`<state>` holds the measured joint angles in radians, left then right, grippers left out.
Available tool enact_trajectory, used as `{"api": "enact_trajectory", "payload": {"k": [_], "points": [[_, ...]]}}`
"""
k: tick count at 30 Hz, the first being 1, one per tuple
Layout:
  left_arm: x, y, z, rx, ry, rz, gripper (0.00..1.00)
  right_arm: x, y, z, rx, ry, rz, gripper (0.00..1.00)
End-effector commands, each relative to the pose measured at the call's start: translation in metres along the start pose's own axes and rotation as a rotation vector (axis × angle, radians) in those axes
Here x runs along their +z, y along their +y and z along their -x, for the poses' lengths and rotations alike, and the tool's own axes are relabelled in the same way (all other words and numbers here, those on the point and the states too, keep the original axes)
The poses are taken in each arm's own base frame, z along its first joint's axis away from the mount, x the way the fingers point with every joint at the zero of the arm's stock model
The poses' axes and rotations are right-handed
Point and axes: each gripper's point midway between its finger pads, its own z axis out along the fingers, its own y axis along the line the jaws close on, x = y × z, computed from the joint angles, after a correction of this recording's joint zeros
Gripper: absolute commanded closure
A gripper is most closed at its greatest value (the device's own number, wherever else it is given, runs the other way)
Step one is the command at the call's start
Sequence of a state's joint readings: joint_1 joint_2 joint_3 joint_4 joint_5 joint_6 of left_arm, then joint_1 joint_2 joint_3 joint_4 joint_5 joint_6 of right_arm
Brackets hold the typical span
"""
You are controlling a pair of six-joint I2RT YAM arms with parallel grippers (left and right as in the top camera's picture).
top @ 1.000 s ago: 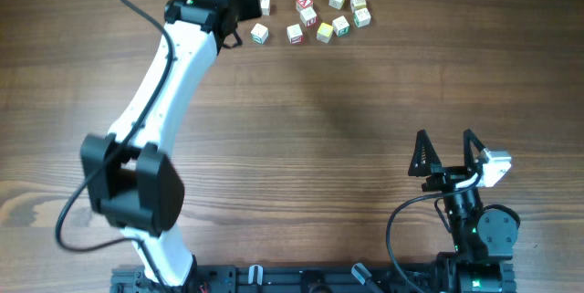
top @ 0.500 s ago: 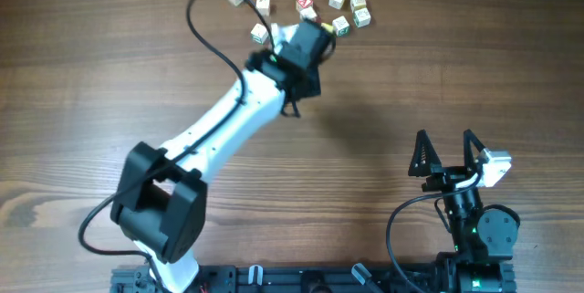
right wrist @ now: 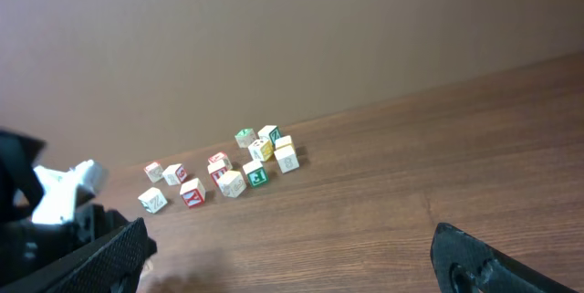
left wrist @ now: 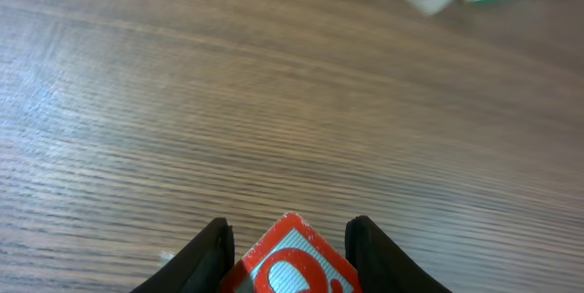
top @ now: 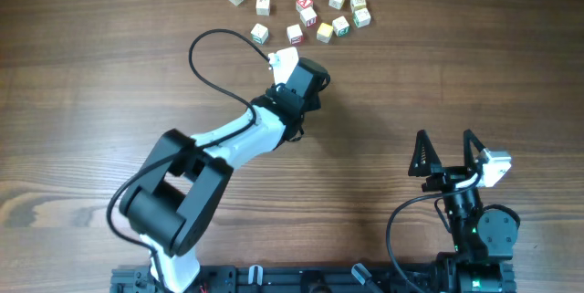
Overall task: Form a circle
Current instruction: 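Grasp the red-lettered Q block with the left gripper, then carry the Q block toward the robot and set it down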
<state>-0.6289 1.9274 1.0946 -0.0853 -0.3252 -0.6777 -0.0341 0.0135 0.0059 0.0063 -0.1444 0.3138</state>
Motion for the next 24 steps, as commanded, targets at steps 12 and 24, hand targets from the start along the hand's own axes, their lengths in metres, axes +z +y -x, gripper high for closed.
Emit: {"api": "enact_trajectory", "payload": {"k": [12, 24], "points": [[0.026, 0.038, 0.006, -0.007, -0.033, 0.109, 0.62, 0.000, -0.002, 0.003, 0.006, -0.013, -0.012, 0.00], [0.027, 0.025, 0.005, 0.080, -0.015, 0.045, 0.61, 0.000, -0.002, 0.003, 0.006, -0.013, -0.012, 0.00]]}}
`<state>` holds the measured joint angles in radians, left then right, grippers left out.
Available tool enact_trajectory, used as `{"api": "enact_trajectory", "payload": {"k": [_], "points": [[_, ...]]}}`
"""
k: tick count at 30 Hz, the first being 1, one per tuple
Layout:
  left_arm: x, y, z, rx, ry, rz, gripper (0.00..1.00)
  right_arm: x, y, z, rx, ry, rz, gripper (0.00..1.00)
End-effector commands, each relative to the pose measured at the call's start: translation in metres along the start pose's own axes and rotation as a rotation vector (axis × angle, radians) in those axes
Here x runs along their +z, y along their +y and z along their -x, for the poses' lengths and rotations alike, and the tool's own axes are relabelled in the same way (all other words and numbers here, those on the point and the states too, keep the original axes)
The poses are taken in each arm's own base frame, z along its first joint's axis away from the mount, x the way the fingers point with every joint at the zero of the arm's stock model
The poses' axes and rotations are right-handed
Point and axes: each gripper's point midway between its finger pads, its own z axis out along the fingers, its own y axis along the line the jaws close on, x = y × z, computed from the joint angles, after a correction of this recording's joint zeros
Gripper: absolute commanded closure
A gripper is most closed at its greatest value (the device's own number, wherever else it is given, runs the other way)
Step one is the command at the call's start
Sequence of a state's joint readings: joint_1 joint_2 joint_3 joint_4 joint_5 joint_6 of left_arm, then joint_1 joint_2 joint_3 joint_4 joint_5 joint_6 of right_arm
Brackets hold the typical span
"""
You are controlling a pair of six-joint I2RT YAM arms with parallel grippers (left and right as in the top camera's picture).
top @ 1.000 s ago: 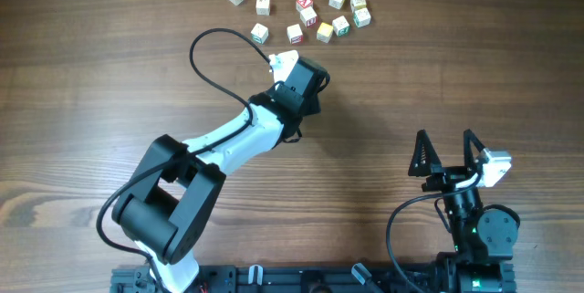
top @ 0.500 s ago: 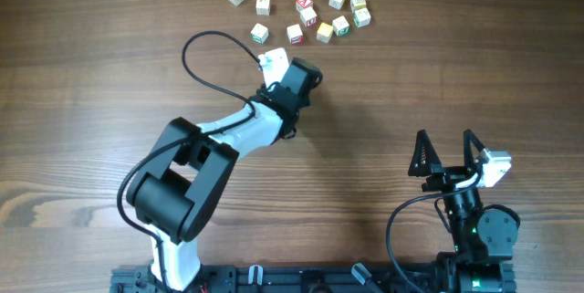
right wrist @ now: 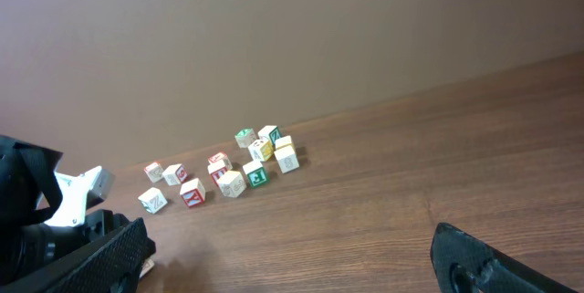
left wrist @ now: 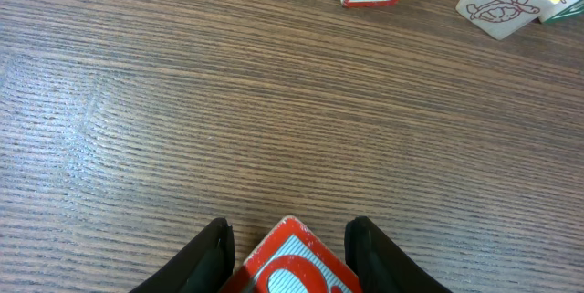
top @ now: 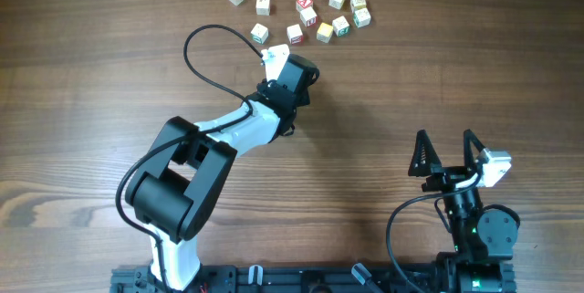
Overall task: Form a circle
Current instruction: 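Carry the Q block toward the robot and set it down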
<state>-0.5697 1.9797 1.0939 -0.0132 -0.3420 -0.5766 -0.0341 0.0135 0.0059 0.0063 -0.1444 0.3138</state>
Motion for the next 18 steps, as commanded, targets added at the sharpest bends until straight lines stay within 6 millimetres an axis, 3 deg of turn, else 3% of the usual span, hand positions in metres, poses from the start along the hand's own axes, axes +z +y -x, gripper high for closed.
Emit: {"api": "enact_trajectory", "payload": {"k": [1, 18], "points": [[0.0055, 0.0031, -0.0096, 0.030, 0.021, 0.005, 0.61, -0.0004, -0.0022, 0.0026, 0.006, -0.013, -0.012, 0.00], [0.0039, -0.0053, -0.0150, 0.038, 0.039, -0.026, 0.59, -0.0004, -0.0022, 0.0026, 0.006, -0.013, -0.012, 0.00]]}}
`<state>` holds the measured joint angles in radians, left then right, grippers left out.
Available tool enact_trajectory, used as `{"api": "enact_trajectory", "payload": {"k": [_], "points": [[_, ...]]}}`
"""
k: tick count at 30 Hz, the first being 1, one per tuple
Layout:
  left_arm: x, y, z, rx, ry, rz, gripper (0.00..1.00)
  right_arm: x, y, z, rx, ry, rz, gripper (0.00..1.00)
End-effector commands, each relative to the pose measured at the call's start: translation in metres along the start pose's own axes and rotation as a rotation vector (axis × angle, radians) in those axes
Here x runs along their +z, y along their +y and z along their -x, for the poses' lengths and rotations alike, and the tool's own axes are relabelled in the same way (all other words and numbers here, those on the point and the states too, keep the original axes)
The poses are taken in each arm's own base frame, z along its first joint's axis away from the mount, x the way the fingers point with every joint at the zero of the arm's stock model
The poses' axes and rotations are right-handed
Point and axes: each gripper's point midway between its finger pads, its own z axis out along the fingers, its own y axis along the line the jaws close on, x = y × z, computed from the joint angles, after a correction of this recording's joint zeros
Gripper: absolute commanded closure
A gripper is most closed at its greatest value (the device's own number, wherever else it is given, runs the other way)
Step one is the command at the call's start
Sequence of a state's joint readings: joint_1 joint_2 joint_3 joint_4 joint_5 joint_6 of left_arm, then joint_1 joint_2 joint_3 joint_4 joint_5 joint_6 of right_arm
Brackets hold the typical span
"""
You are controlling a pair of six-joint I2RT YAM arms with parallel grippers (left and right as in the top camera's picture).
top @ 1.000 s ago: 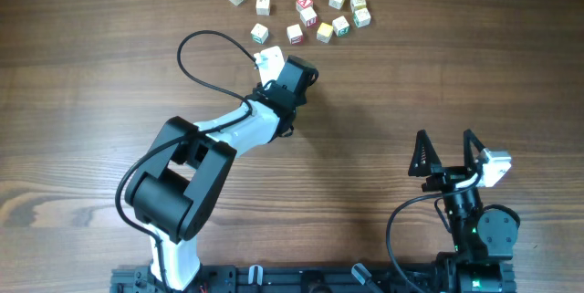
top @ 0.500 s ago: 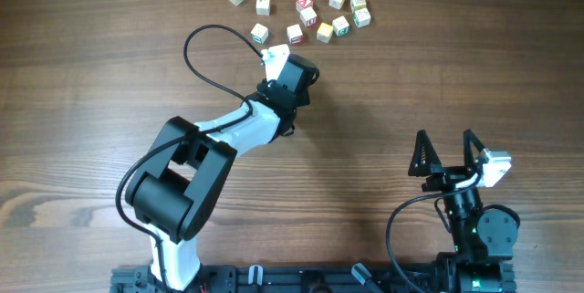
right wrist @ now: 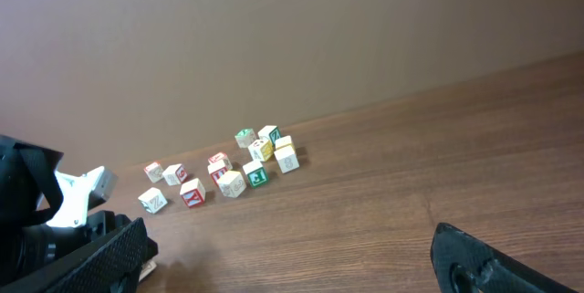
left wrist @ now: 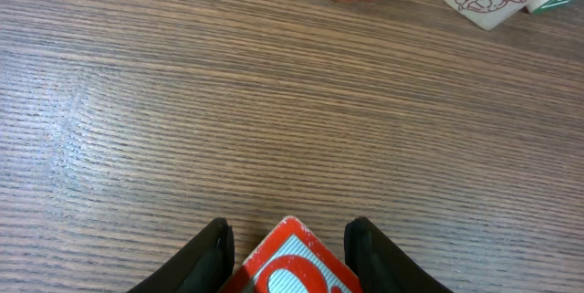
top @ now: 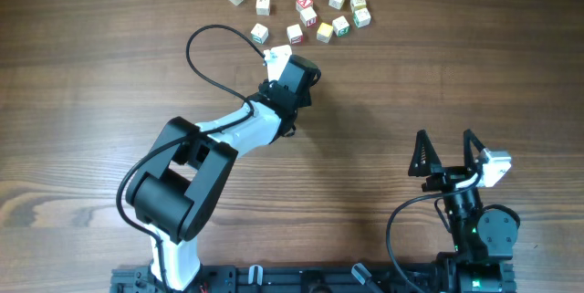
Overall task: Form a circle
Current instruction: 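Carry the Q block toward the robot and set it down, then open the left gripper and pull the left arm back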
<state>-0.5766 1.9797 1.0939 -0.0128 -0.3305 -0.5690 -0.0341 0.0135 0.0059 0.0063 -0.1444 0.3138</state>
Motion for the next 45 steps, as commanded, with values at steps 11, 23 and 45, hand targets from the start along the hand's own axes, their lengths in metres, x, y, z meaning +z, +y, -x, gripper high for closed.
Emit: {"api": "enact_trajectory", "payload": {"k": [11, 23, 45], "points": [[0.020, 0.001, -0.038, 0.050, 0.089, -0.002, 0.59, 0.000, -0.002, 0.002, 0.006, -0.012, -0.012, 0.00], [0.018, -0.011, -0.039, 0.105, 0.077, -0.032, 0.38, 0.000, -0.002, 0.002, 0.006, -0.012, -0.012, 0.00], [-0.174, 0.011, 0.055, 0.055, -0.038, -0.101, 0.00, 0.000, -0.002, 0.003, 0.006, -0.013, -0.012, 0.00]]}}
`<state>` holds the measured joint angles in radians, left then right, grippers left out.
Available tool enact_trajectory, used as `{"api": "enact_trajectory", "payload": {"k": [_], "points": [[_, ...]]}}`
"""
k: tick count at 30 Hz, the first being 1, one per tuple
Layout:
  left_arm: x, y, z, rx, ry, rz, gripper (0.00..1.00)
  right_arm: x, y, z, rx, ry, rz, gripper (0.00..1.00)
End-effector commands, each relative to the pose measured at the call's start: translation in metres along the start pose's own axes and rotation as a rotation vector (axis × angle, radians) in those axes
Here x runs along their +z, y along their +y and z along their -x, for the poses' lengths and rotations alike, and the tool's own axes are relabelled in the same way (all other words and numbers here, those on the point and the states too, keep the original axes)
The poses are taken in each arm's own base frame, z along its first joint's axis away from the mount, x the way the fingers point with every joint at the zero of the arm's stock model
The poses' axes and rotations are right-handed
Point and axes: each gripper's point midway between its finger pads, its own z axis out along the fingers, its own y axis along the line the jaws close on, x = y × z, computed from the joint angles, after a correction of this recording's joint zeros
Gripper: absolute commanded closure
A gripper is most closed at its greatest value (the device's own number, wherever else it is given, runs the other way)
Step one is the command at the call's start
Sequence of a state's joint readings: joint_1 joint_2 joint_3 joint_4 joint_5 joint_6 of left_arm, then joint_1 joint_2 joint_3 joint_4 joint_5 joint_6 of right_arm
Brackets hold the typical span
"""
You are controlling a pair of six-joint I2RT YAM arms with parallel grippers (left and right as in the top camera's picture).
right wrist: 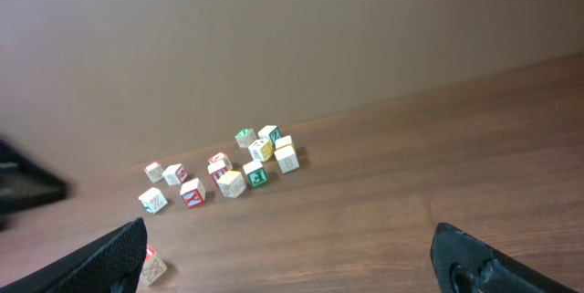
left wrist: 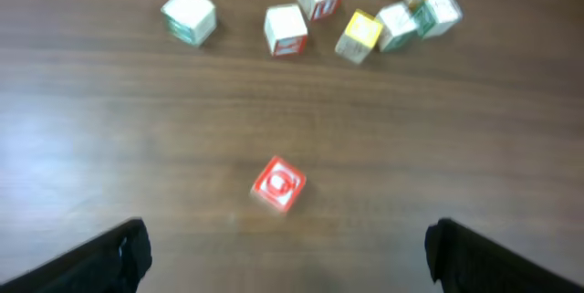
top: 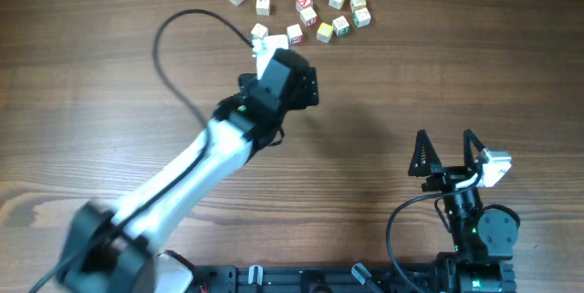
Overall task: Form a circle
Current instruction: 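Open the left gripper and pull the left arm back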
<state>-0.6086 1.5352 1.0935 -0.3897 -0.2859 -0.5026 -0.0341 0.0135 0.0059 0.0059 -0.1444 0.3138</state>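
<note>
A red-faced letter block [left wrist: 278, 184] lies alone on the wooden table, a short way in front of the cluster of loose blocks [left wrist: 363, 32]. My left gripper [left wrist: 285, 238] hangs open well above it, fingers spread wide with nothing between them. In the overhead view the left arm [top: 278, 78] covers that block. The same red block shows at the lower left of the right wrist view [right wrist: 151, 264]. My right gripper [right wrist: 287, 243] stands open near the table's front right, far from all blocks.
Several more letter blocks [top: 310, 5] are scattered at the table's far edge, two of them off to the left. The left arm's black cable [top: 169, 47] loops over the table left of the gripper.
The left gripper was shut on the red block low over the table. It now stands open and higher, and the block rests on the wood by itself. The right arm has not moved.
My left gripper held the red block close to the table in front of the cluster. It then sat slightly nearer the cluster, still shut on the block, and stayed so. By now the block lies on the table and the gripper is open above it.
</note>
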Motion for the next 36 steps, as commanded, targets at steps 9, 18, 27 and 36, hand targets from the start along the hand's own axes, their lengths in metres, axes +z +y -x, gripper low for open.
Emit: {"api": "enact_trajectory", "payload": {"k": [9, 18, 27, 36], "points": [[-0.127, 0.085, -0.051, 0.067, 0.200, 0.162, 0.00, 0.000, -0.002, 0.003, 0.006, -0.013, -0.012, 0.00], [-0.156, 0.119, -0.089, 0.126, 0.365, 0.266, 0.00, 0.000, -0.002, 0.003, 0.006, -0.013, -0.012, 0.00], [-0.156, 0.119, -0.089, 0.126, 0.365, 0.266, 0.00, 0.000, 0.000, 0.003, 0.068, -0.015, 0.001, 0.00], [-0.156, 0.119, -0.089, 0.126, 0.366, 0.266, 0.00, -0.015, 0.067, -0.014, 0.705, 0.237, 0.347, 0.00]]}}
